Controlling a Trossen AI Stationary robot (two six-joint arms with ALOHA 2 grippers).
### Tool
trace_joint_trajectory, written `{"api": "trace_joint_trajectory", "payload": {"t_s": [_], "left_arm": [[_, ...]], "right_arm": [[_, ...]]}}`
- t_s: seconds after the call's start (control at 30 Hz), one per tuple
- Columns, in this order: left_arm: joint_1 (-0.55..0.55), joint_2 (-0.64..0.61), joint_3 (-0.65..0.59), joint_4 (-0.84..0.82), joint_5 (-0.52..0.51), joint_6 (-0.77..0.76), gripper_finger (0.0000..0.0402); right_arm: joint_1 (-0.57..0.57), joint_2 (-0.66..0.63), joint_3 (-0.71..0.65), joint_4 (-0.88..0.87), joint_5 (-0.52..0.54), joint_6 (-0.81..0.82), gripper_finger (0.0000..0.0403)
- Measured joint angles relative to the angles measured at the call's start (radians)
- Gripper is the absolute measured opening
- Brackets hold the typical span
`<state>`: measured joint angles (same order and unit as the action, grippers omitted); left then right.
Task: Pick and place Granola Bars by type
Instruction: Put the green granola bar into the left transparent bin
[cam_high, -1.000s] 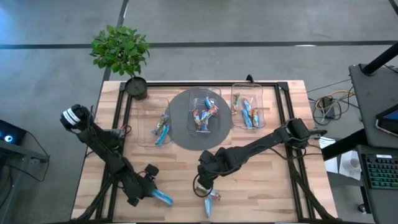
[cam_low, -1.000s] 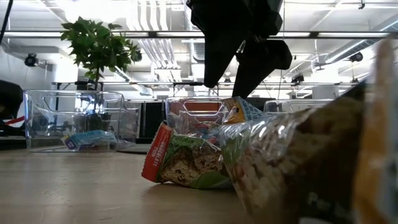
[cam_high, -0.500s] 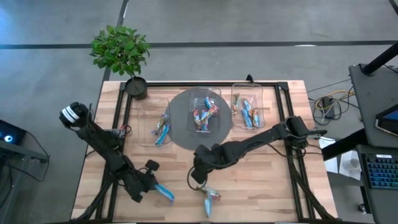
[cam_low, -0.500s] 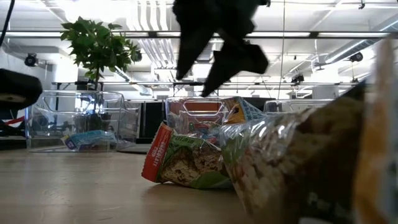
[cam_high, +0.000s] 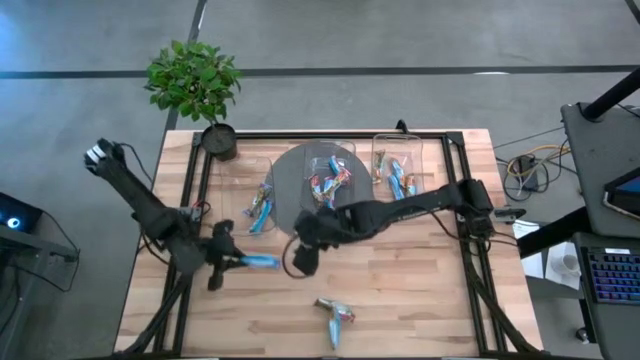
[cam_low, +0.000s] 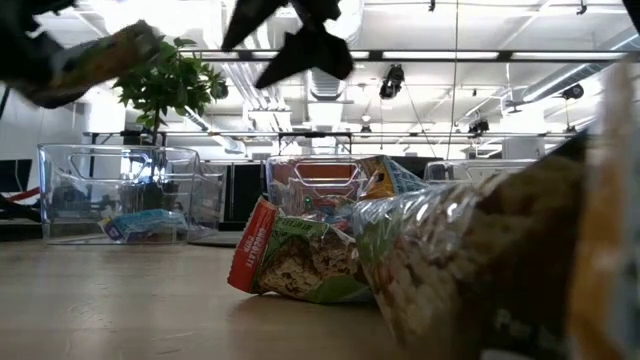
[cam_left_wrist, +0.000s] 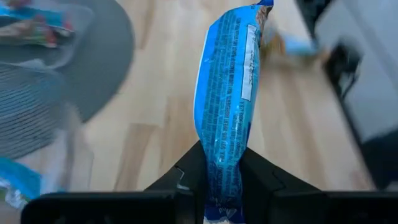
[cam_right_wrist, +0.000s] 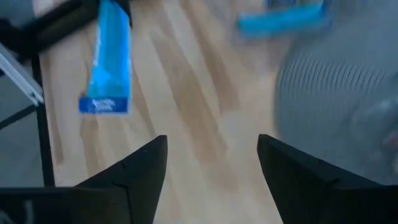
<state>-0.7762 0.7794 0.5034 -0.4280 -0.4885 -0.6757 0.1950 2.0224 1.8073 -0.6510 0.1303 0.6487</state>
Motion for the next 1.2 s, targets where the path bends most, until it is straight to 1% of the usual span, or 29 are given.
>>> {"api": "trace_joint_trajectory", "payload": {"t_s": [0.1,0.17,0.23,0.3,0.4,0.5,0.63,0.77,0.93,1.07,1.2], "left_arm": [[0.066,-0.102,0.0,-0.001,-0.001,-0.037,0.0048],[0.118,-0.159,0.0,-0.016,-0.009,-0.06,0.0048],[0.18,-0.205,0.0,-0.077,-0.053,-0.118,0.0048],[0.251,-0.243,0.0,-0.16,-0.104,-0.233,0.0048],[0.366,-0.297,-0.003,-0.255,-0.141,-0.474,0.0048],[0.464,-0.334,-0.024,-0.268,-0.14,-0.696,0.0048],[0.542,-0.35,-0.065,-0.249,-0.146,-0.889,0.0048],[0.556,-0.339,-0.106,-0.253,-0.132,-0.908,0.0048],[0.556,-0.337,-0.146,-0.211,-0.138,-0.875,0.0056],[0.556,-0.336,-0.149,-0.212,-0.139,-0.865,0.009],[0.555,-0.336,-0.141,-0.213,-0.131,-0.817,0.0128]], "right_arm": [[-0.039,0.0,0.053,0.0,0.0,-0.073,0.025],[-0.068,0.0,0.08,0.002,0.0,-0.082,0.0257],[-0.096,0.0,0.097,0.002,0.0,-0.084,0.0263],[-0.12,0.0,0.102,-0.001,0.0,-0.084,0.0269],[-0.143,0.001,0.102,-0.002,0.001,-0.077,0.0275],[-0.149,0.002,0.102,-0.002,0.002,-0.076,0.0277],[-0.149,0.007,0.101,-0.002,0.003,-0.076,0.0273],[-0.15,0.008,0.1,-0.003,0.004,-0.073,0.0268],[-0.145,0.008,0.098,-0.008,0.004,-0.071,0.0265],[-0.144,0.008,0.097,-0.038,0.004,-0.068,0.0267],[-0.14,0.008,0.097,-0.075,0.003,-0.066,0.027]]}}
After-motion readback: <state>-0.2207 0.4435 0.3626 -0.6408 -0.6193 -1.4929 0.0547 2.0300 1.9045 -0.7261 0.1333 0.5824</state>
